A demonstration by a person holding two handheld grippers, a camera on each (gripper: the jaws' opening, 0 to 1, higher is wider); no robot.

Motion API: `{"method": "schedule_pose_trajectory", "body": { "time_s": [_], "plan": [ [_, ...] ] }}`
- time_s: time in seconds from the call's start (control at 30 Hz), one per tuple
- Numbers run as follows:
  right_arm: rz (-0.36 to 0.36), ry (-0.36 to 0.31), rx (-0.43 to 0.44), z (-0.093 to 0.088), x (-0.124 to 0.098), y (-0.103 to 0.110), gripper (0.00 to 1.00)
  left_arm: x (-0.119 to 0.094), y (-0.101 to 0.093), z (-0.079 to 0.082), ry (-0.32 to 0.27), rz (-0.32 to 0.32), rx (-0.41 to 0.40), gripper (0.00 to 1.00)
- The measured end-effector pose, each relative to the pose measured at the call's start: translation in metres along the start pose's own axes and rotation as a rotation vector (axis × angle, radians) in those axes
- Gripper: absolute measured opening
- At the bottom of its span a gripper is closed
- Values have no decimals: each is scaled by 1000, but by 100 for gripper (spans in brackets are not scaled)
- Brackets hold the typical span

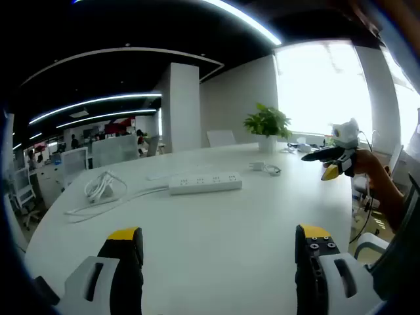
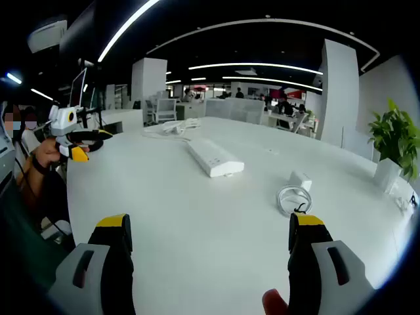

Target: Straighten the power strip on the desk, plug the charger into it

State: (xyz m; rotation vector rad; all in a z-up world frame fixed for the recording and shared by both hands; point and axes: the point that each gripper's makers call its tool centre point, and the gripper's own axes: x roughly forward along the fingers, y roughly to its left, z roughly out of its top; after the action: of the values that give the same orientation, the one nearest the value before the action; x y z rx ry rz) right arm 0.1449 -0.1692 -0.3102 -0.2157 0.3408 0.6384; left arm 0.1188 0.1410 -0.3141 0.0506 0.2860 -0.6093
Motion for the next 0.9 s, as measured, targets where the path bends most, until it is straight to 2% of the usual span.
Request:
{"method": "schedule_pose_trajectory", "body": {
  "time_s": [0.27, 0.9],
  "plan": [
    [5, 8, 8, 0, 4, -1, 100, 0, 2, 0, -2, 6, -11, 99],
    [43, 58, -66, 10, 29, 2, 100, 4, 8, -8, -1, -4, -21, 99]
  ]
}}
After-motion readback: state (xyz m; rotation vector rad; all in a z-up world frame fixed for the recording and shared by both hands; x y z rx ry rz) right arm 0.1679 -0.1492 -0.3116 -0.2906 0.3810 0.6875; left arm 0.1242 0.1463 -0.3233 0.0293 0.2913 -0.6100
